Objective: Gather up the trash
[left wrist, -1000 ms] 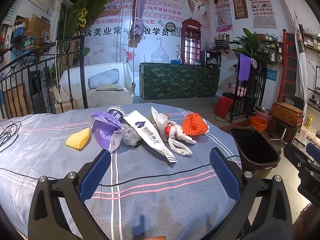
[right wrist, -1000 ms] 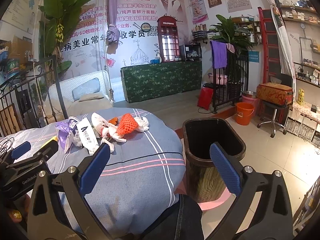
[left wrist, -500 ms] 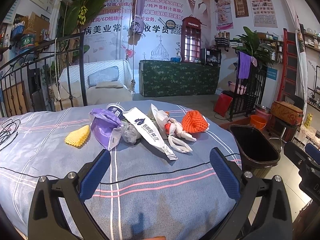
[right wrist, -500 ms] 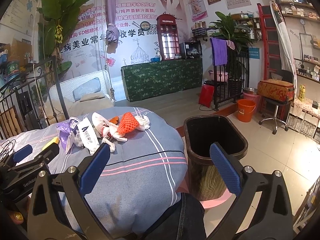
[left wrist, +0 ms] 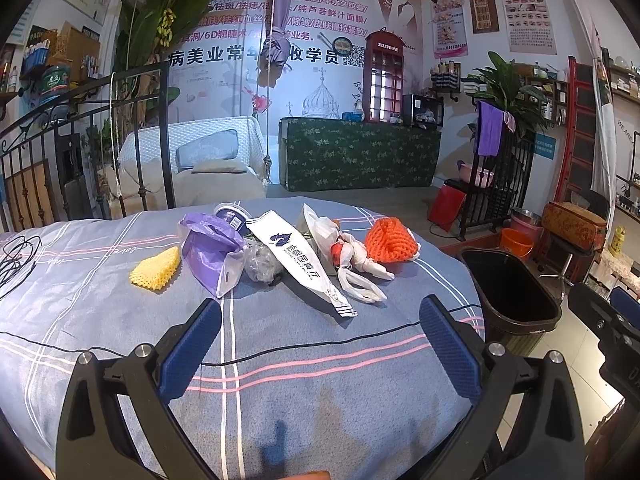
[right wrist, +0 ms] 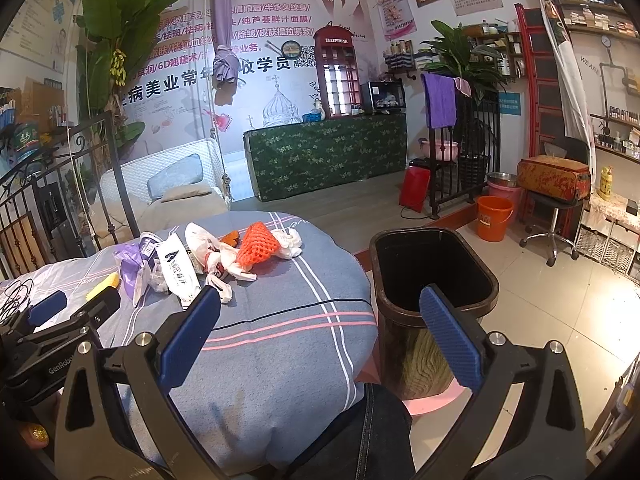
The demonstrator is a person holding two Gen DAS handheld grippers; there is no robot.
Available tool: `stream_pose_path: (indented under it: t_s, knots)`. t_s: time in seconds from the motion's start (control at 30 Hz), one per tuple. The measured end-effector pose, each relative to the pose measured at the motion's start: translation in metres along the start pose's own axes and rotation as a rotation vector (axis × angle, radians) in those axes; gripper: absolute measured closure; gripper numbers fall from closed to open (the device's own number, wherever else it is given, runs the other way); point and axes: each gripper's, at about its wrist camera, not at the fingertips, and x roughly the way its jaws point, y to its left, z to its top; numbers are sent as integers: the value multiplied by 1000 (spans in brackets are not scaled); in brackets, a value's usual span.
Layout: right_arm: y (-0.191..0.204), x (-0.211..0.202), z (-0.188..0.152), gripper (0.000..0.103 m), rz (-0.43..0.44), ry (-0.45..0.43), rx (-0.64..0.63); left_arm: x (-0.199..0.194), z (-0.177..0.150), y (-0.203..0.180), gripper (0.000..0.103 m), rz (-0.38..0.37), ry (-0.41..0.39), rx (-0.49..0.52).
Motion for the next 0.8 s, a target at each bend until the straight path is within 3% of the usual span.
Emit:
stream_pose_path:
  t_s: [0.8]
  knots:
    - [4, 5, -6, 4, 13, 18, -1, 6, -13, 5, 5, 2, 23, -4]
